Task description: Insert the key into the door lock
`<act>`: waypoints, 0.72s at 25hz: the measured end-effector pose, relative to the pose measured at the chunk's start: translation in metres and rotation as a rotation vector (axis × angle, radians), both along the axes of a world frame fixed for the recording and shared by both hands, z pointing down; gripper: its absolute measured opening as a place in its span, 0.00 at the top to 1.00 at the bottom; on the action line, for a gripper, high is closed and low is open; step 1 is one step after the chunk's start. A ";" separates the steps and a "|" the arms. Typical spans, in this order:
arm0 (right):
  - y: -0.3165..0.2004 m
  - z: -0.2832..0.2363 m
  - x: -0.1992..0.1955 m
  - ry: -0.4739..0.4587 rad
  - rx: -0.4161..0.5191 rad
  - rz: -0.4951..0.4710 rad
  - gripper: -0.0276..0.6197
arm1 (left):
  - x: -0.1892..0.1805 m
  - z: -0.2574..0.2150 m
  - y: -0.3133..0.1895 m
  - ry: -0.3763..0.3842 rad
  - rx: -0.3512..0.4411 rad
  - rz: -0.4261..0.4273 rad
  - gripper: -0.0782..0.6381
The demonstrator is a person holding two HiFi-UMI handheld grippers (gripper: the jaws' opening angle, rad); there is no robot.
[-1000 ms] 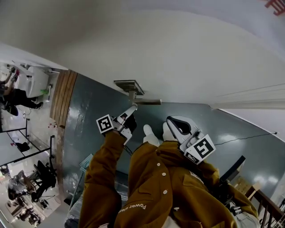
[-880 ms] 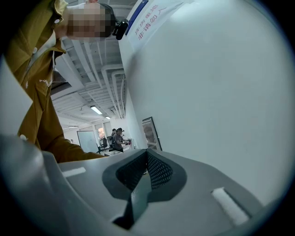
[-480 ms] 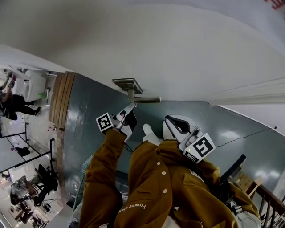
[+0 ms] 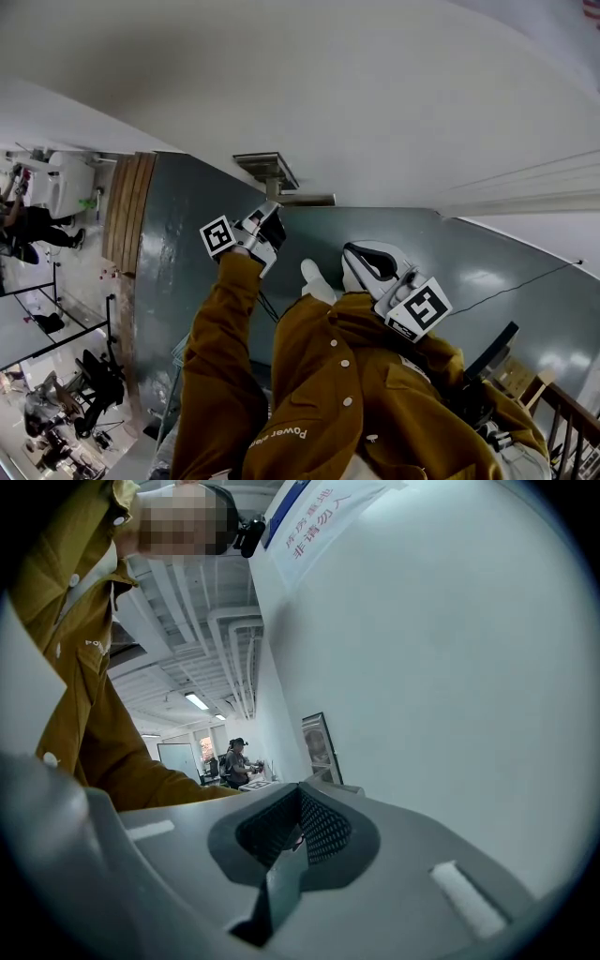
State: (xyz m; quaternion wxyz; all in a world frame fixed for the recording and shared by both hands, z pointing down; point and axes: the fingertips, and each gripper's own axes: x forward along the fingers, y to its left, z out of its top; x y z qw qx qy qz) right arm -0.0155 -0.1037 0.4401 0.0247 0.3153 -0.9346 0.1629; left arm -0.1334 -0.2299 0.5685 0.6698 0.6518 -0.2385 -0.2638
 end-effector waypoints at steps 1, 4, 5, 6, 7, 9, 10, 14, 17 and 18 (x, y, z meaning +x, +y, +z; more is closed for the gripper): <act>0.001 -0.001 0.001 0.000 0.002 0.004 0.95 | -0.002 0.001 -0.001 0.007 -0.004 -0.017 0.84; 0.004 -0.005 0.004 0.001 0.005 0.016 0.95 | -0.005 -0.001 -0.002 -0.040 0.013 -0.030 0.70; 0.004 -0.006 0.006 0.002 0.007 0.019 0.95 | -0.004 -0.002 -0.001 -0.070 0.029 -0.021 0.68; 0.003 -0.006 0.007 0.002 0.008 0.022 0.95 | -0.004 -0.004 -0.001 -0.096 0.045 -0.013 0.65; 0.001 -0.006 0.008 0.003 0.010 0.024 0.95 | -0.004 -0.005 0.000 -0.121 0.060 -0.010 0.64; -0.003 -0.006 0.008 0.002 0.013 0.028 0.95 | -0.007 -0.007 0.004 -0.200 0.095 -0.007 0.64; -0.004 -0.006 0.008 0.001 0.014 0.028 0.95 | -0.011 -0.007 0.008 -0.273 0.118 -0.003 0.65; -0.006 -0.009 0.002 -0.007 0.021 0.009 0.95 | -0.030 -0.016 0.026 -0.619 0.239 0.011 0.66; -0.011 -0.011 -0.008 -0.014 0.029 -0.026 0.95 | -0.036 -0.037 0.035 -0.810 0.336 0.010 0.69; -0.013 -0.011 -0.011 -0.015 0.032 -0.036 0.95 | -0.036 -0.044 0.038 -0.850 0.357 0.003 0.72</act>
